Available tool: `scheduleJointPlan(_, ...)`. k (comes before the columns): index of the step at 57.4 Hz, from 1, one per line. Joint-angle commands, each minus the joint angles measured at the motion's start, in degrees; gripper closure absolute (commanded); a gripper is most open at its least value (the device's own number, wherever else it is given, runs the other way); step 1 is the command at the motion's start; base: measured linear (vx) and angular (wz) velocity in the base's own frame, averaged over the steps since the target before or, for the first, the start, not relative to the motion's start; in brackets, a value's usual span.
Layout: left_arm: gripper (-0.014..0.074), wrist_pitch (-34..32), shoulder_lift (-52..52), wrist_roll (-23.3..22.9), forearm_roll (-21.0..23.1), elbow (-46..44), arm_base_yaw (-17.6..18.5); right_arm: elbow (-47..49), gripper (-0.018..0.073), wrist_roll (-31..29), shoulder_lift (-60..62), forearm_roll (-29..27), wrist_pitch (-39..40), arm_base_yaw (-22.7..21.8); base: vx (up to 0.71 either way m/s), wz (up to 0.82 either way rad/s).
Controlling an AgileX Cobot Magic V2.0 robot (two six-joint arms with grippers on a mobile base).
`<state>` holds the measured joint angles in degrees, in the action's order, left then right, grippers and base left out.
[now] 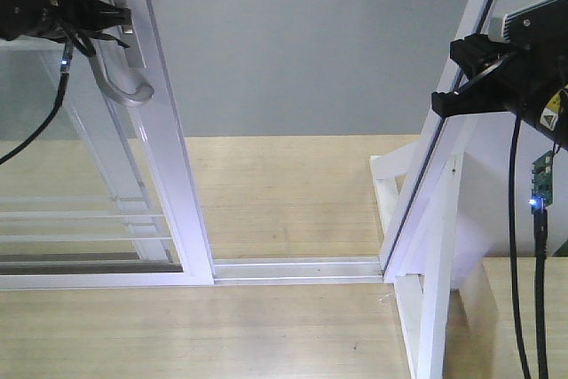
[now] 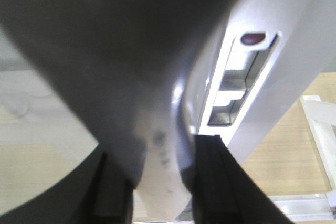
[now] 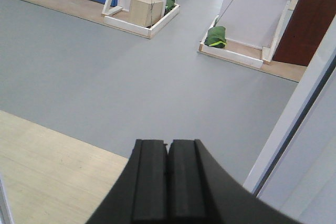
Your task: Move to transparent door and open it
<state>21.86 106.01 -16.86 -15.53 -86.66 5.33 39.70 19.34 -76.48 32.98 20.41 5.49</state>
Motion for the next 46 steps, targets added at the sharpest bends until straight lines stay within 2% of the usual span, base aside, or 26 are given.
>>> scheduleJointPlan(1,0.0599,-10.5,-8.3,0.0,-4.3,-3.7,-2.0,1.6,0.0565,-0.5,1.3,-0.6,4.2,-0.4,0.0,0.0)
scheduleJointPlan(23,0.0599,-6.9,-13.7,0.0,-6.7,-2.9,-5.8,1.6,0.0565,0.0,-1.0,-0.8,4.6,-0.4,0.0,0.0)
scheduleJointPlan(33,0.0599,-13.0,-19.8,0.0,-6.7,5.7,-5.9,1.6,0.0565,0.0,-1.0,-0.8,5.6,-0.4,0.0,0.0)
scheduleJointPlan(46,0.0599,-23.3,-31.7,0.0,-6.7,23.3,-5.8,1.6,0.0565,2.5,1.4,-0.4,3.6,-0.4,0.0,0.0)
